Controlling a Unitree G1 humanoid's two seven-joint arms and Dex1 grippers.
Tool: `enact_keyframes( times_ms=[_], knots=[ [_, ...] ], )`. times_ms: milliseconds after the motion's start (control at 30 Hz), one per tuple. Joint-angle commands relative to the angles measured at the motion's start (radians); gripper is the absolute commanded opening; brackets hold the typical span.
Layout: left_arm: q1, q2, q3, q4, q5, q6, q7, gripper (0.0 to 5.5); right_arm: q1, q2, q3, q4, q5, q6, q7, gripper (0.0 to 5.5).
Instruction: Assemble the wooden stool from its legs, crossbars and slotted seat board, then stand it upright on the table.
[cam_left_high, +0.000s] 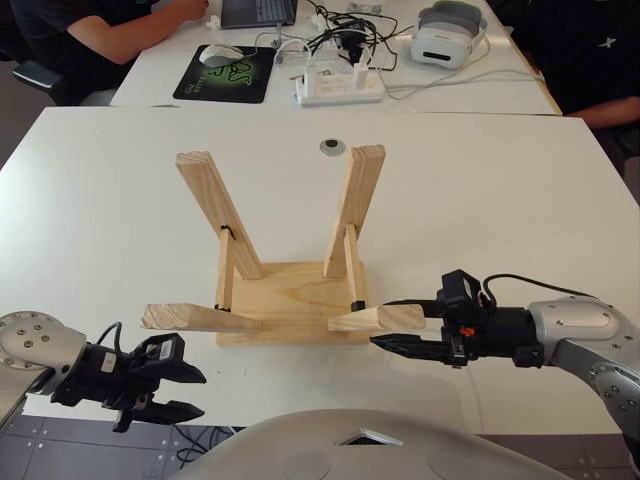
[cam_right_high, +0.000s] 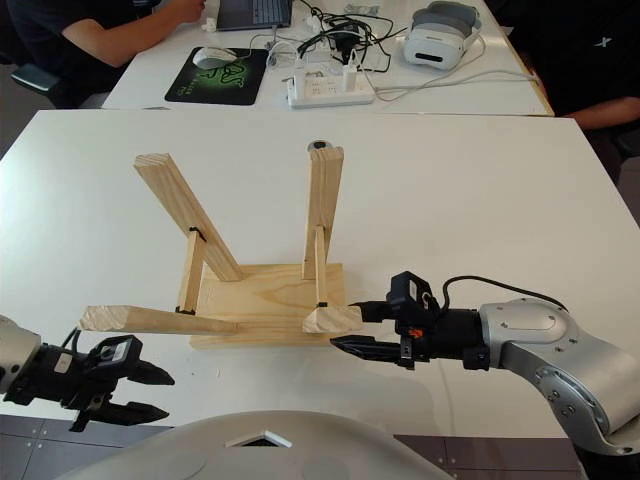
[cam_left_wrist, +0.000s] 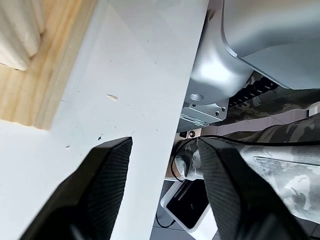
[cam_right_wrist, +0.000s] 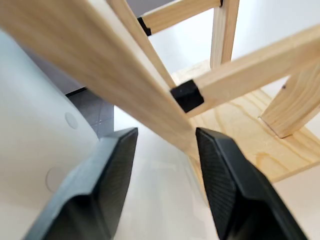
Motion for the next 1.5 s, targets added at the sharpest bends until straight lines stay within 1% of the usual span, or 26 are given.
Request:
enact_keyframes(
  times_ms=[33,133,267,300,400,467,533,667,700,733,833,933,1033,1133,1267,1500],
  knots=[
    [0.0,0.006,0.024,0.021,0.015,-0.029,-0.008,2.96,-0.005,-0.013,0.006,0.032,-0.048,-0.071,0.022,2.78],
    [0.014,0.008,0.033,0.067,0.048,-0.062,-0.007,3.45,0.01,-0.023,-0.014,0.054,-0.047,-0.096,0.043,3.29],
    [0.047,-0.018,0.054,0.122,0.081,-0.101,-0.001,3.92,0.044,-0.07,-0.048,0.097,-0.052,-0.107,0.107,3.3],
    [0.037,-0.035,0.054,0.135,0.077,-0.108,0.01,4.13,0.062,-0.086,-0.049,0.108,-0.07,-0.119,0.128,3.3],
    [0.017,-0.089,0.044,0.155,0.075,-0.121,0.058,4.49,0.091,-0.104,-0.027,0.153,-0.138,-0.156,0.136,3.3],
    [0.001,-0.131,0.03,0.164,0.08,-0.134,0.102,4.52,0.105,-0.101,0.017,0.192,-0.229,-0.208,0.111,3.3],
    [-0.017,-0.168,0.011,0.189,0.108,-0.173,0.147,4.52,0.111,-0.077,0.042,0.221,-0.271,-0.228,0.083,3.3],
    [0.001,-0.154,0.016,0.256,0.134,-0.188,0.143,4.55,0.095,-0.042,0.054,0.267,-0.318,-0.258,0.039,2.7],
    [0.007,-0.143,0.017,0.283,0.158,-0.215,0.137,4.36,0.087,-0.035,0.058,0.275,-0.329,-0.266,0.032,2.56],
    [-0.002,-0.135,0.013,0.321,0.179,-0.235,0.139,4.34,0.074,-0.022,0.069,0.285,-0.341,-0.272,0.016,2.46],
    [-0.077,-0.142,-0.016,0.421,0.23,-0.295,0.172,3.83,0.046,0.04,0.114,0.319,-0.393,-0.341,-0.024,1.91],
    [-0.156,-0.164,-0.046,0.481,0.27,-0.346,0.217,3.44,0.044,0.039,0.186,0.339,-0.487,-0.384,-0.045,1.51],
    [-0.22,-0.191,-0.092,0.5,0.287,-0.373,0.245,2.96,0.033,0.071,0.227,0.341,-0.489,-0.362,-0.059,1.01],
    [-0.249,-0.213,-0.143,0.482,0.296,-0.38,0.256,2.56,0.018,0.073,0.282,0.366,-0.558,-0.387,-0.068,0.61],
    [-0.264,-0.238,-0.21,0.45,0.295,-0.368,0.255,2.01,0.003,0.106,0.306,0.369,-0.562,-0.379,-0.081,0.05],
    [-0.285,-0.271,-0.292,0.436,0.321,-0.382,0.28,1.01,-0.02,0.13,0.351,0.374,-0.591,-0.382,-0.087,0.0]
  ],
)
